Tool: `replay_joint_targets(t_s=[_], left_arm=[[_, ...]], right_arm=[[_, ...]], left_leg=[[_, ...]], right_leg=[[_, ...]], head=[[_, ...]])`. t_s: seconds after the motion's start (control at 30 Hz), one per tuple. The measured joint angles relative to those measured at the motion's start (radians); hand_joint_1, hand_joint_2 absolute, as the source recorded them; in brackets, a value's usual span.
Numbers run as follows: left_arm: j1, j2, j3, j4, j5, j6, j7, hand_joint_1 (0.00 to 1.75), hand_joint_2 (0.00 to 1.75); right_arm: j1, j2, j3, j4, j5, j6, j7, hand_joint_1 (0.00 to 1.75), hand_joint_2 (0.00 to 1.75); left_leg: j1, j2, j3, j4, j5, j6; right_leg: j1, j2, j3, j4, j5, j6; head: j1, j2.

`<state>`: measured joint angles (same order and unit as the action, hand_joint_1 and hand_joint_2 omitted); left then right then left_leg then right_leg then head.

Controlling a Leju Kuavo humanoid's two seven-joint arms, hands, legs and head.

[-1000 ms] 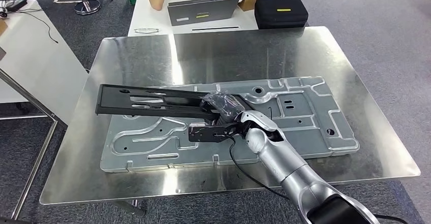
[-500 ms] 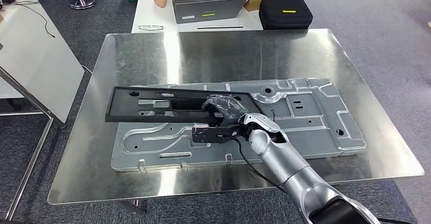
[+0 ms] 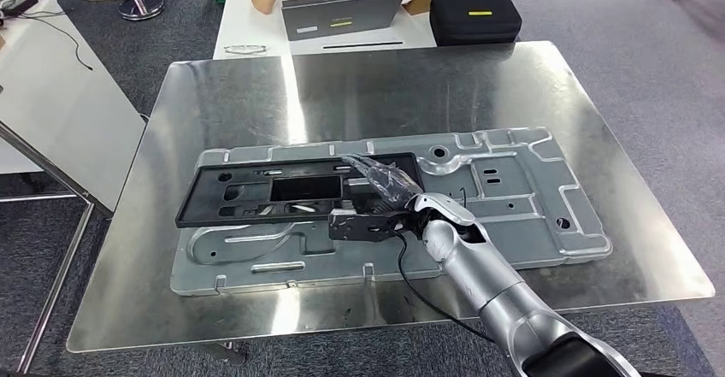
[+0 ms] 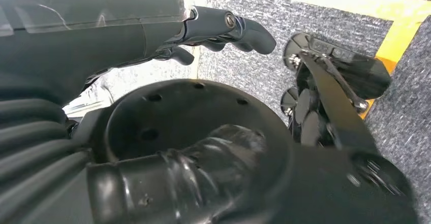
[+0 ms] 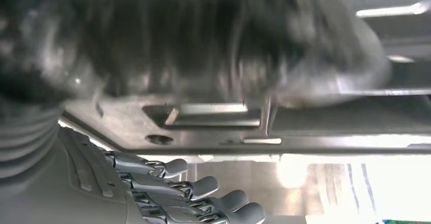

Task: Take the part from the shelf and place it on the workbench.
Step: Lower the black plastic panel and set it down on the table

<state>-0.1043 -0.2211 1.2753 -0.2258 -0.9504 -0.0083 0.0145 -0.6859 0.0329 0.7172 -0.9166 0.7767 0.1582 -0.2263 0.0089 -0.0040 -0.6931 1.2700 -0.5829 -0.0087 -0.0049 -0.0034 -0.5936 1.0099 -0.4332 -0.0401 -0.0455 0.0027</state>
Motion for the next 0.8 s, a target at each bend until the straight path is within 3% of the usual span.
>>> replay_joint_targets(t_s=[0.03, 0.07, 0.1, 0.17, 0.2, 0.33, 0.4, 0.47, 0.5, 0.53, 0.57, 0.67, 0.73, 0.8], left_arm=[[0.0, 0.0, 0.0, 0.0, -0.001, 0.001, 0.0, 0.0, 0.0], [0.001, 0.0, 0.0, 0.0, -0.002, 0.002, 0.0, 0.0, 0.0], [0.001, 0.001, 0.0, 0.0, -0.002, 0.003, 0.0, 0.0, 0.0], [0.001, 0.001, 0.0, 0.0, -0.002, 0.003, -0.003, 0.0, 0.0], [0.0, 0.001, 0.0, 0.0, -0.002, 0.003, -0.006, 0.0, 0.0], [0.0, 0.002, 0.0, 0.0, -0.001, -0.002, -0.013, 0.0, 0.0], [0.0, 0.002, 0.0, 0.0, -0.001, -0.003, -0.013, 0.0, 0.0], [0.0, 0.002, 0.0, 0.0, 0.0, -0.004, -0.013, 0.0, 0.0], [0.0, 0.002, 0.0, 0.0, 0.001, -0.004, -0.013, 0.0, 0.0], [0.001, 0.002, 0.0, 0.0, 0.001, -0.004, -0.013, 0.0, 0.0], [0.001, 0.002, 0.0, 0.0, 0.002, -0.005, -0.013, 0.0, 0.0], [0.0, 0.002, 0.0, 0.0, 0.005, -0.006, -0.016, 0.0, 0.0], [-0.001, 0.002, 0.0, 0.0, 0.007, -0.007, -0.02, 0.0, 0.0], [-0.001, 0.002, 0.0, 0.0, 0.008, -0.006, -0.021, 0.0, 0.0]], right_arm=[[0.002, 0.0, 0.0, 0.001, 0.0, 0.0, 0.0, 0.0, 0.0], [0.003, 0.0, -0.001, 0.001, 0.0, -0.001, 0.0, 0.0, 0.0], [0.004, 0.0, -0.002, 0.001, 0.0, -0.001, 0.0, 0.0, 0.0], [0.003, -0.002, -0.004, 0.001, 0.001, -0.003, 0.0, 0.0, 0.0], [0.003, -0.002, -0.004, 0.001, 0.002, -0.003, 0.0, 0.0, 0.0], [0.001, -0.007, -0.005, 0.001, 0.007, -0.003, 0.0, 0.0, 0.0], [-0.002, -0.012, -0.005, 0.001, 0.009, -0.003, 0.0, 0.0, 0.0], [-0.004, -0.018, -0.005, 0.003, 0.011, -0.002, 0.0, 0.0, 0.0], [-0.004, -0.022, -0.005, 0.004, 0.011, -0.002, 0.0, 0.0, 0.0], [-0.003, -0.024, -0.005, 0.007, 0.011, -0.002, 0.0, 0.0, 0.0], [-0.004, -0.026, -0.005, 0.008, 0.011, -0.001, 0.0, 0.0, 0.0], [-0.01, -0.029, -0.005, 0.009, 0.016, -0.001, 0.001, 0.0, 0.0], [-0.018, -0.034, -0.005, 0.011, 0.029, 0.002, 0.003, 0.0, 0.0], [-0.034, -0.041, -0.004, 0.014, 0.043, 0.007, 0.006, 0.0, 0.0]], left_leg=[[0.002, 0.0, -0.01, 0.013, 0.009, -0.003], [0.003, 0.0, 0.0, -0.015, 0.037, -0.005], [0.005, 0.001, 0.027, -0.077, 0.077, -0.005], [0.005, 0.001, 0.083, -0.196, 0.124, -0.001], [0.004, 0.0, 0.097, -0.227, 0.13, 0.003], [0.003, -0.001, 0.103, -0.245, 0.135, 0.027], [0.006, 0.002, 0.103, -0.251, 0.142, 0.038], [0.006, 0.002, 0.101, -0.251, 0.143, 0.041], [0.005, 0.002, 0.099, -0.251, 0.143, 0.041], [0.005, 0.002, 0.099, -0.25, 0.143, 0.041], [0.005, 0.002, 0.099, -0.25, 0.144, 0.041], [0.003, 0.001, 0.098, -0.247, 0.142, 0.036], [0.0, 0.001, 0.095, -0.247, 0.144, 0.026], [-0.001, 0.0, 0.093, -0.25, 0.148, 0.015]], right_leg=[[0.0, 0.0, 0.0, 0.003, -0.002, 0.0], [-0.001, 0.001, 0.0, 0.007, -0.005, 0.001], [-0.001, 0.002, 0.0, 0.013, -0.009, 0.004], [0.0, 0.004, -0.002, 0.025, -0.018, 0.012], [0.001, 0.004, -0.005, 0.03, -0.02, 0.016], [0.0, 0.004, -0.01, 0.04, -0.029, 0.037], [-0.003, 0.004, -0.036, 0.102, -0.073, 0.047], [-0.006, 0.004, -0.092, 0.227, -0.137, 0.054], [-0.008, 0.004, -0.116, 0.28, -0.155, 0.057], [-0.009, 0.004, -0.127, 0.303, -0.155, 0.058], [-0.01, 0.004, -0.119, 0.289, -0.136, 0.058], [-0.009, 0.003, -0.028, 0.101, -0.047, 0.051], [-0.004, 0.004, 0.001, 0.034, -0.031, 0.044], [-0.002, 0.005, -0.001, 0.03, -0.027, 0.035]], head=[[0.0, 0.0], [0.0, 0.0], [0.0, 0.0], [0.0, 0.0], [0.001, 0.0], [0.002, 0.0], [0.003, 0.0], [0.003, 0.0], [0.003, 0.0], [0.003, 0.0], [0.003, 0.0], [0.003, 0.0], [0.003, 0.0], [0.003, 0.0]])
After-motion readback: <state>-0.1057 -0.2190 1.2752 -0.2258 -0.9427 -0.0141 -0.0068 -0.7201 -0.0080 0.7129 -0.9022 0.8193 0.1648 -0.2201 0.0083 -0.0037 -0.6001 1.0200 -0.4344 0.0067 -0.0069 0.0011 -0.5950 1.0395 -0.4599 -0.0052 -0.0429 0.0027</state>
